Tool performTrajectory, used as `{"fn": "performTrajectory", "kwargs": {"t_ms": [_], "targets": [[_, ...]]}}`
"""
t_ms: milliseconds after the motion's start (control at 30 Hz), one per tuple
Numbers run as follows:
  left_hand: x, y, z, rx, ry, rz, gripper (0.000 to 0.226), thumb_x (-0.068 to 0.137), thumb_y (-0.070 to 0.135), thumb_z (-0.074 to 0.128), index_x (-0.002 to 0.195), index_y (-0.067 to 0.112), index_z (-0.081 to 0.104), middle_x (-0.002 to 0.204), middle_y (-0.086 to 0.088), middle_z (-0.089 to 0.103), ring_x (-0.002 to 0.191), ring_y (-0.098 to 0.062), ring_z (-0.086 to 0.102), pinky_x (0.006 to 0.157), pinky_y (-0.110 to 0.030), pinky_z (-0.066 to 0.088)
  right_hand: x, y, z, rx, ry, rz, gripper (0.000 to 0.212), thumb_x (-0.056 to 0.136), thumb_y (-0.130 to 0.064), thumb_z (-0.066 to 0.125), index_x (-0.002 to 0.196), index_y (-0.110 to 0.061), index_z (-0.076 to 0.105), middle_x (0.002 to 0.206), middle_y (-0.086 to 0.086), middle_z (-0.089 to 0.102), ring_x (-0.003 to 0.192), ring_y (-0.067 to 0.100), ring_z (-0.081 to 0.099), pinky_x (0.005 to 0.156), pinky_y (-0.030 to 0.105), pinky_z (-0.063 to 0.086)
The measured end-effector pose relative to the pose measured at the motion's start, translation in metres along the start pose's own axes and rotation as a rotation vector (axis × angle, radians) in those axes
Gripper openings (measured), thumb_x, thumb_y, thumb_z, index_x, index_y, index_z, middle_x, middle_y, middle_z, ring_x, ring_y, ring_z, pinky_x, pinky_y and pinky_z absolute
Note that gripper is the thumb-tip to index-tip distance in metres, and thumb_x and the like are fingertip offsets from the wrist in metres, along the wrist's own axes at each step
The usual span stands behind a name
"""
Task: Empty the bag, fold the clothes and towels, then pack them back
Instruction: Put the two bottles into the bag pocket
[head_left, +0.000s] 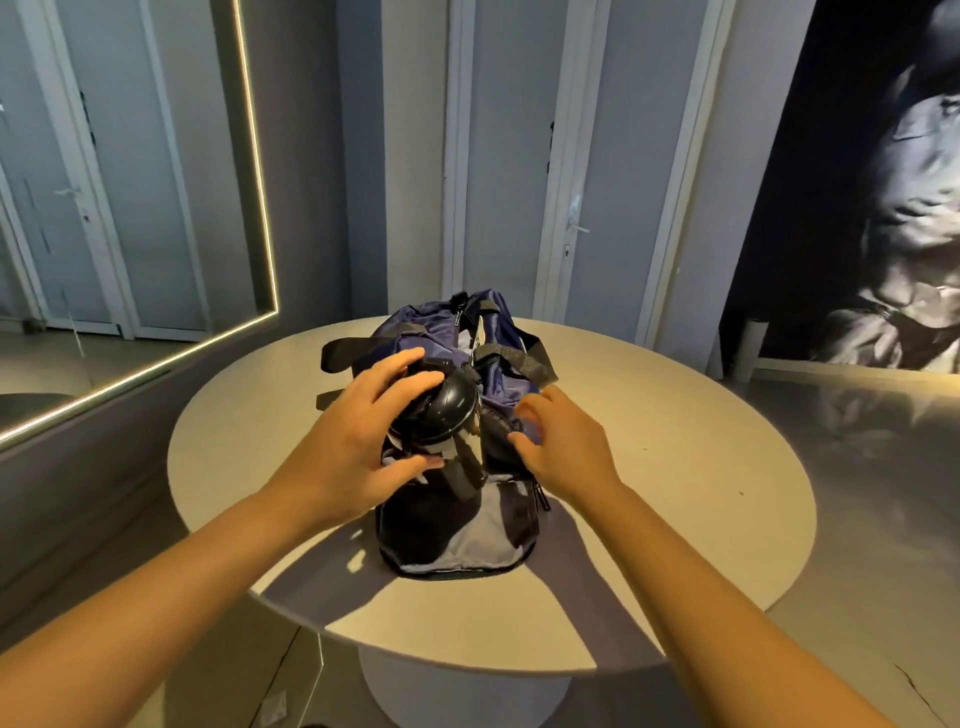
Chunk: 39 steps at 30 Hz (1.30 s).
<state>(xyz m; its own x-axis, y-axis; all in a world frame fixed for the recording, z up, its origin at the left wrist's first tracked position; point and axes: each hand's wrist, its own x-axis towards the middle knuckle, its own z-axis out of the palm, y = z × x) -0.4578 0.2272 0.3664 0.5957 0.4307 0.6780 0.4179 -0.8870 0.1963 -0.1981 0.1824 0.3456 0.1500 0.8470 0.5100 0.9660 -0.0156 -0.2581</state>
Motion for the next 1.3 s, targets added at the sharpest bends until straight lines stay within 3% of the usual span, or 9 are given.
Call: {"fn": "performTrajectory", "kwargs": {"t_ms": [67, 300, 433, 567, 667, 767, 867, 1167, 1300], "targets": [[-0.001, 0.0, 0.006, 0.02, 0.016, 0.022, 0.087, 0.078, 0.03, 0.087, 0.152, 0.027, 0.042, 0.163, 0.004, 0.031, 0.145, -0.026, 0.039, 0.116, -0.044, 0.038, 0.014, -0.006, 0.005, -0.109, -0.025, -0.003, 0.032, 0.096, -0.043, 0.064, 0.12, -0.022, 0.056, 0.117, 0.0, 0.055, 0.1, 0.024, 0.059, 0.075, 0.035, 0.049], [-0.004, -0.005, 0.013, 0.078, -0.024, 0.005, 0.089, 0.081, 0.039, 0.082, 0.155, 0.033, 0.032, 0.167, 0.01, 0.02, 0.145, -0.024, 0.039, 0.113, -0.033, 0.03, 0.038, -0.017, 0.0, -0.261, -0.064, -0.102, 0.01, 0.103, -0.025, 0.051, 0.096, -0.018, 0.051, 0.099, 0.003, 0.051, 0.089, 0.029, 0.058, 0.065, 0.035, 0.039], [-0.003, -0.008, 0.009, 0.06, -0.038, 0.025, 0.087, 0.082, 0.038, 0.081, 0.154, 0.033, 0.033, 0.167, 0.01, 0.021, 0.147, -0.025, 0.039, 0.114, -0.037, 0.036, 0.043, -0.003, -0.015, 0.008, -0.107, -0.071, 0.013, 0.098, -0.023, 0.063, 0.1, -0.01, 0.064, 0.098, 0.008, 0.064, 0.088, 0.029, 0.061, 0.079, 0.043, 0.055], [0.006, -0.001, 0.01, 0.035, -0.04, 0.136, 0.081, 0.084, 0.033, 0.079, 0.151, 0.025, 0.036, 0.167, 0.003, 0.024, 0.15, -0.022, 0.034, 0.119, -0.037, 0.033, 0.047, -0.005, -0.032, 0.202, -0.174, -0.076, 0.008, 0.096, -0.028, 0.069, 0.095, -0.02, 0.07, 0.091, -0.001, 0.069, 0.085, 0.018, 0.064, 0.079, 0.037, 0.058], [0.012, 0.0, 0.016, 0.06, -0.054, 0.19, 0.074, 0.087, 0.037, 0.071, 0.151, 0.023, 0.036, 0.167, 0.001, 0.025, 0.151, -0.022, 0.032, 0.12, -0.037, 0.032, 0.052, -0.012, -0.039, 0.296, -0.215, -0.095, 0.009, 0.095, -0.02, 0.068, 0.087, -0.02, 0.07, 0.083, 0.0, 0.071, 0.08, 0.021, 0.069, 0.079, 0.044, 0.061], [0.002, -0.006, 0.025, 0.082, -0.024, 0.122, 0.074, 0.087, 0.041, 0.073, 0.152, 0.025, 0.041, 0.168, 0.002, 0.021, 0.149, -0.021, 0.034, 0.118, -0.036, 0.035, 0.051, -0.014, -0.048, 0.44, -0.255, -0.02, 0.008, 0.095, -0.014, 0.069, 0.091, -0.008, 0.071, 0.082, 0.009, 0.074, 0.076, 0.024, 0.073, 0.073, 0.034, 0.064], [-0.012, -0.011, 0.037, 0.108, 0.071, 0.053, 0.074, 0.084, 0.039, 0.079, 0.149, 0.023, 0.048, 0.151, -0.003, 0.038, 0.137, -0.023, 0.042, 0.112, -0.044, 0.046, 0.046, -0.016, -0.05, 0.52, -0.261, -0.012, 0.009, 0.095, -0.011, 0.069, 0.091, -0.003, 0.072, 0.082, 0.013, 0.075, 0.077, 0.025, 0.074, 0.071, 0.032, 0.064], [-0.008, -0.004, 0.058, 0.052, 0.116, -0.066, 0.067, 0.084, 0.028, 0.083, 0.142, 0.014, 0.052, 0.15, -0.001, 0.052, 0.139, -0.017, 0.047, 0.119, -0.026, 0.032, 0.043, -0.02, -0.042, 0.422, -0.198, -0.082, 0.01, 0.095, -0.019, 0.067, 0.085, -0.015, 0.069, 0.079, 0.002, 0.072, 0.078, 0.022, 0.07, 0.08, 0.049, 0.061], [-0.002, 0.003, 0.068, 0.161, 0.164, -0.093, 0.068, 0.085, 0.031, 0.082, 0.145, 0.014, 0.052, 0.15, -0.006, 0.052, 0.137, -0.024, 0.05, 0.112, -0.039, 0.045, 0.038, -0.026, -0.038, 0.226, -0.129, -0.106, 0.01, 0.095, -0.027, 0.064, 0.096, -0.018, 0.069, 0.09, 0.0, 0.07, 0.084, 0.02, 0.064, 0.078, 0.047, 0.059]]}}
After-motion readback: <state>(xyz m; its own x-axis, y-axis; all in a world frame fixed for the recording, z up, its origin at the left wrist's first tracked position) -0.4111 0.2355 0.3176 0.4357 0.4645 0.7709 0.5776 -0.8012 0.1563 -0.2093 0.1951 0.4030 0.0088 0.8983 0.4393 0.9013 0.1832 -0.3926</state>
